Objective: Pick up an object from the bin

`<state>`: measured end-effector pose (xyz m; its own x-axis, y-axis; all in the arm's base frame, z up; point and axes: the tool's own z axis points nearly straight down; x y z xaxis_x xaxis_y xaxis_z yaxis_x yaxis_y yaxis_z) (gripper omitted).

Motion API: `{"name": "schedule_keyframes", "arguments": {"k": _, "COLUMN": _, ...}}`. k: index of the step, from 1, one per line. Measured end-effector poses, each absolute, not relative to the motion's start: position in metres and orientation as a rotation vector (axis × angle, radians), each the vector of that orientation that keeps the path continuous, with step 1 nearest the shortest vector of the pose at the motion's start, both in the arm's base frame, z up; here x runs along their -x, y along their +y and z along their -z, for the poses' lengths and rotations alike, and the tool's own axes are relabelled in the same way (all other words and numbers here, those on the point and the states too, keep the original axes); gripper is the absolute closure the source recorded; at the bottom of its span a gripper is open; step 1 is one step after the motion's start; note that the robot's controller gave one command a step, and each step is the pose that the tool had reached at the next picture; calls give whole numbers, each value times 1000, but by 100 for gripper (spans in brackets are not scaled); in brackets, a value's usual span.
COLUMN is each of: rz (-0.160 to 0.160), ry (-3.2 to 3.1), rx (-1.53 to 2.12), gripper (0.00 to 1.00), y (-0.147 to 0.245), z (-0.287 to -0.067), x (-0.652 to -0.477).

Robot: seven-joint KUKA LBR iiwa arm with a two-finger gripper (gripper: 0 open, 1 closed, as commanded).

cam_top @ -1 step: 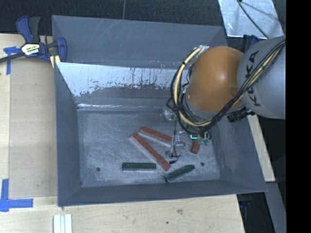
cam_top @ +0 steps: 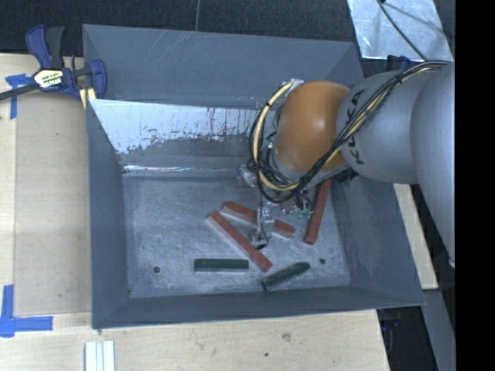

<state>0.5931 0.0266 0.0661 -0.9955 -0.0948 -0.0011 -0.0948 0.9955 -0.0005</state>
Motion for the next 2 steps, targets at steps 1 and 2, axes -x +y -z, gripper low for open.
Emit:
{"name": "schedule_keyframes", "arguments": {"k": 1, "rz": -1, "ry": 3131, "rx": 145, "gripper": 100, "y": 27, "z": -71, "x": -595}}
{"name": "schedule_keyframes", "arguments": {"k": 2, "rz": 2, "ry": 2889, "rx": 1210, "gripper": 100, "y": 75, "z": -235, "x": -580}}
